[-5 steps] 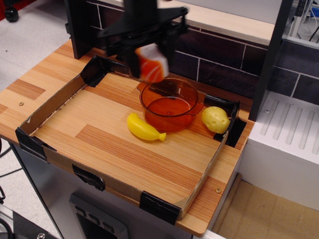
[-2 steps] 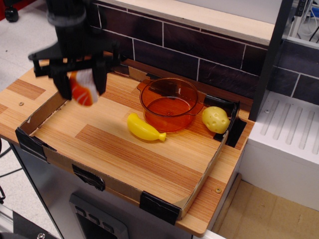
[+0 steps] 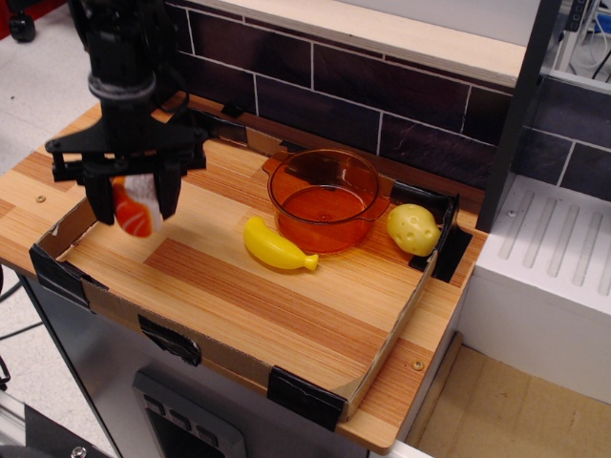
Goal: Take sushi out of pot
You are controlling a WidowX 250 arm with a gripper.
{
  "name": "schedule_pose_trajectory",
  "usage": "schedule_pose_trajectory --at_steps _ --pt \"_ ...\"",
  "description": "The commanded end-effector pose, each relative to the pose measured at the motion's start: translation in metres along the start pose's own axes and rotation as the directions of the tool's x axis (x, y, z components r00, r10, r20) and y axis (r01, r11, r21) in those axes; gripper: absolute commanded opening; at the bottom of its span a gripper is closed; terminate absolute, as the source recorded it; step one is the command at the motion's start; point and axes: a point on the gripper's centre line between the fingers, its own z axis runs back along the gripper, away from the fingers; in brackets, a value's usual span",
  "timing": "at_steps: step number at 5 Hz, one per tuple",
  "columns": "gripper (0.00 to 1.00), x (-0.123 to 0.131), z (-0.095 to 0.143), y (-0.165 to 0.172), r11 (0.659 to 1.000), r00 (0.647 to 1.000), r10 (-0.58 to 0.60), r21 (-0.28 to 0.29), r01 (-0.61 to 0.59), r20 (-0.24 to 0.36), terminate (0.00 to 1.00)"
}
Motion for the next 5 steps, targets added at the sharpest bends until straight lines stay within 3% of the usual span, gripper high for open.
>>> schedule_pose_trajectory --at_steps 1,2,3,5 --pt "1.0 0.007 -0.003 0.007 0.998 1.0 -0.015 0.065 0.014 0.026 0.0" --pt "1.0 0.007 -0.003 0.005 0.996 1.0 -0.026 0.087 0.025 0.015 0.0" --pt "1.0 0.009 0.013 0.007 0.999 1.0 -0.022 0.045 0.021 0.014 0.0" --pt "1.0 0.016 0.077 0.008 0.997 0.999 0.034 -0.069 -0.032 0.018 0.0"
